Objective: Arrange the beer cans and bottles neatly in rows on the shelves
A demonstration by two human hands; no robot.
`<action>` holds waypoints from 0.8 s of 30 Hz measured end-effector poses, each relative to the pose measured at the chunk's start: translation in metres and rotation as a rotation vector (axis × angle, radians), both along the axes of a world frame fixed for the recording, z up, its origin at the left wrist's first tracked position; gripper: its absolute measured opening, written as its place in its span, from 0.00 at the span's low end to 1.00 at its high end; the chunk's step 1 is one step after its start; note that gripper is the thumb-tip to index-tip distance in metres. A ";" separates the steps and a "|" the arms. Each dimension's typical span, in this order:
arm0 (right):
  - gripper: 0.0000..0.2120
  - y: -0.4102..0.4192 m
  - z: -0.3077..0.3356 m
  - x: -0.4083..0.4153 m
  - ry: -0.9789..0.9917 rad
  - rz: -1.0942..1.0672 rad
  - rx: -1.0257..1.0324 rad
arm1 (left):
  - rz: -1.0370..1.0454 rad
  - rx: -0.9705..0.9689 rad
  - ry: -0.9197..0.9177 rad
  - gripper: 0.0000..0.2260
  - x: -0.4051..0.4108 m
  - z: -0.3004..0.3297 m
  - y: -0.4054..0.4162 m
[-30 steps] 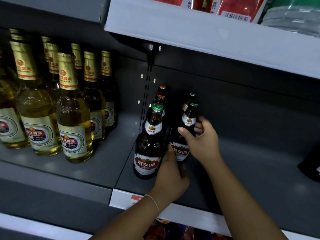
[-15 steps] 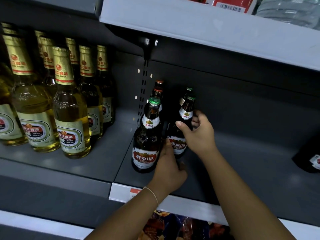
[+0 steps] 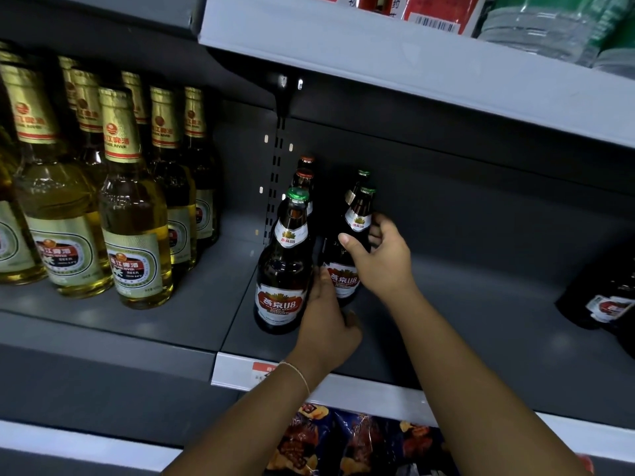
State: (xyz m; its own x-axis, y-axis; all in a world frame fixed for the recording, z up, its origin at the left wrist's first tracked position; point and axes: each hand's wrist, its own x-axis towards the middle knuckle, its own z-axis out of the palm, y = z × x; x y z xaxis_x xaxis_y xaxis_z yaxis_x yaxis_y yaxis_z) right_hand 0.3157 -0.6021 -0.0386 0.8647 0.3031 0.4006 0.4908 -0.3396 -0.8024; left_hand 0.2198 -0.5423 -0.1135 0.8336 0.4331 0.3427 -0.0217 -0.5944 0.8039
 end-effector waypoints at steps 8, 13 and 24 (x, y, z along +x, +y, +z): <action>0.27 -0.020 0.004 0.005 0.076 0.026 0.114 | -0.039 0.179 -0.111 0.37 -0.012 0.007 -0.015; 0.21 -0.063 0.014 0.009 0.056 -0.040 0.191 | -0.094 0.236 -0.194 0.35 -0.008 0.031 -0.036; 0.14 -0.233 0.031 0.039 -0.031 -0.264 0.190 | -0.295 0.094 -0.333 0.23 0.080 0.084 -0.154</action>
